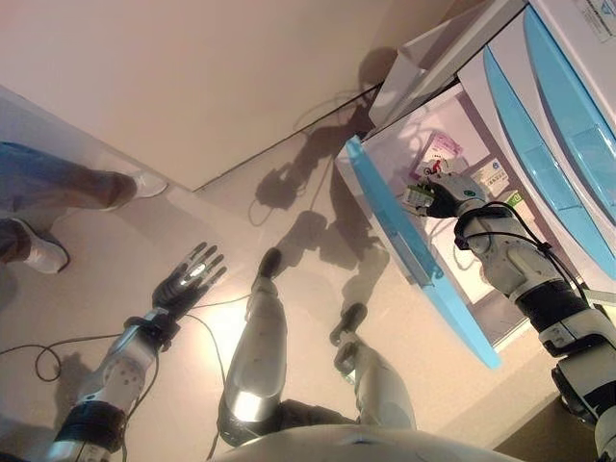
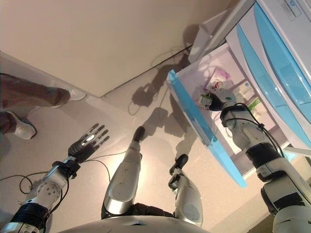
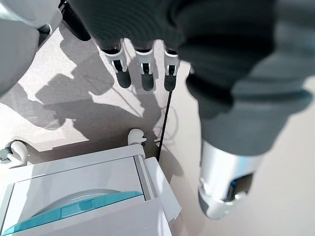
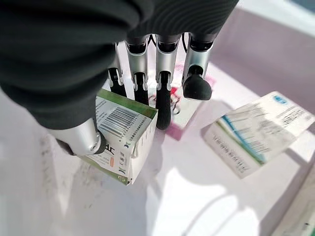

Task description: Open the drawer and pick up the medicine

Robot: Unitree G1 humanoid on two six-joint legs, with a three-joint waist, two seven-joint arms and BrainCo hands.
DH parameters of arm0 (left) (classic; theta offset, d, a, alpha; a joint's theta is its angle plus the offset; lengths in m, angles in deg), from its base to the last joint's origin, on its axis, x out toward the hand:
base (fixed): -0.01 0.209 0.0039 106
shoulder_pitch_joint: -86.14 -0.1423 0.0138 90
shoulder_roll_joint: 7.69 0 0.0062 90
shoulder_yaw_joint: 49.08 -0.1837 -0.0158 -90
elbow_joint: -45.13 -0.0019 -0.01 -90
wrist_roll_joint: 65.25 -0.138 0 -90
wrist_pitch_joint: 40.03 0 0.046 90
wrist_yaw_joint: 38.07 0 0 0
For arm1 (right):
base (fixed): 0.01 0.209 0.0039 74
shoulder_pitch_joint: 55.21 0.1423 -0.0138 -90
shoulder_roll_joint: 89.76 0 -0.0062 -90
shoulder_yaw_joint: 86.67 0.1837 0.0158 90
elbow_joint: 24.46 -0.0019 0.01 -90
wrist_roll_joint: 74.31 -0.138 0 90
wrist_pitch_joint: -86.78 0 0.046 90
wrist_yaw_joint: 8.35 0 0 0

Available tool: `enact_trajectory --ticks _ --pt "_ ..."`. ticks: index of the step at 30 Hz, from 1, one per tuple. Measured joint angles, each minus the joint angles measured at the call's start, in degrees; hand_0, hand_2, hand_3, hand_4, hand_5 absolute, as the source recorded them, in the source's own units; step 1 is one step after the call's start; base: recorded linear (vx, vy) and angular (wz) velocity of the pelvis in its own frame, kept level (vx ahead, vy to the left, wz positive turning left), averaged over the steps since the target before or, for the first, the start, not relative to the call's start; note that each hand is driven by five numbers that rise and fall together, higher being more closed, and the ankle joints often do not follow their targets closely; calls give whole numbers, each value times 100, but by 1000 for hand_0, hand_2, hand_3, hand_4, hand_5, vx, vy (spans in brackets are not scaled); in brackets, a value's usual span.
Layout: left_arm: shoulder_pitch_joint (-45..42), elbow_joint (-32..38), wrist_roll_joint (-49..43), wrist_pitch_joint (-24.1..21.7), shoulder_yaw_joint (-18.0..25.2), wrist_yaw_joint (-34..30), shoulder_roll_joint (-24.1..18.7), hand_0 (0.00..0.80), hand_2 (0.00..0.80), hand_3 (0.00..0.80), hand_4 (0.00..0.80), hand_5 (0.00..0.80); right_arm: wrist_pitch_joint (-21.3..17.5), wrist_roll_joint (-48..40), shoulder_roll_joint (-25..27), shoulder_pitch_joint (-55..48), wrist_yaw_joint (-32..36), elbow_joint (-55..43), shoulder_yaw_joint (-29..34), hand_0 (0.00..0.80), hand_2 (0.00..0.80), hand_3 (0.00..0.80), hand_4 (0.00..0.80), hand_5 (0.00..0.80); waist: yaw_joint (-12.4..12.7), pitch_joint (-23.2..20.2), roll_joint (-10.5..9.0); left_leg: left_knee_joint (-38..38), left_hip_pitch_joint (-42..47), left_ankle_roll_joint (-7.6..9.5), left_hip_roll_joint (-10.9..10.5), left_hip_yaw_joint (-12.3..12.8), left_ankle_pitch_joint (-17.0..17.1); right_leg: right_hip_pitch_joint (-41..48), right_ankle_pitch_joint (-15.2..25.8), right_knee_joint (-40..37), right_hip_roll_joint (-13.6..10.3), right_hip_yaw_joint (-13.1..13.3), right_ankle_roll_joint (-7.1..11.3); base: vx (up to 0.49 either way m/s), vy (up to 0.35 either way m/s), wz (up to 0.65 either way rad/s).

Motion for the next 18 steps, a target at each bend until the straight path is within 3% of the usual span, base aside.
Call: enact_trajectory --ticks 18 --pt "-76 18 4 117 209 37 3 0 0 0 0 0 -171 -537 373 -713 2 -1006 866 800 800 800 800 800 -206 -6 -54 -8 147 4 82 215 -10 77 10 -9 37 142 -13 0 -5 -3"
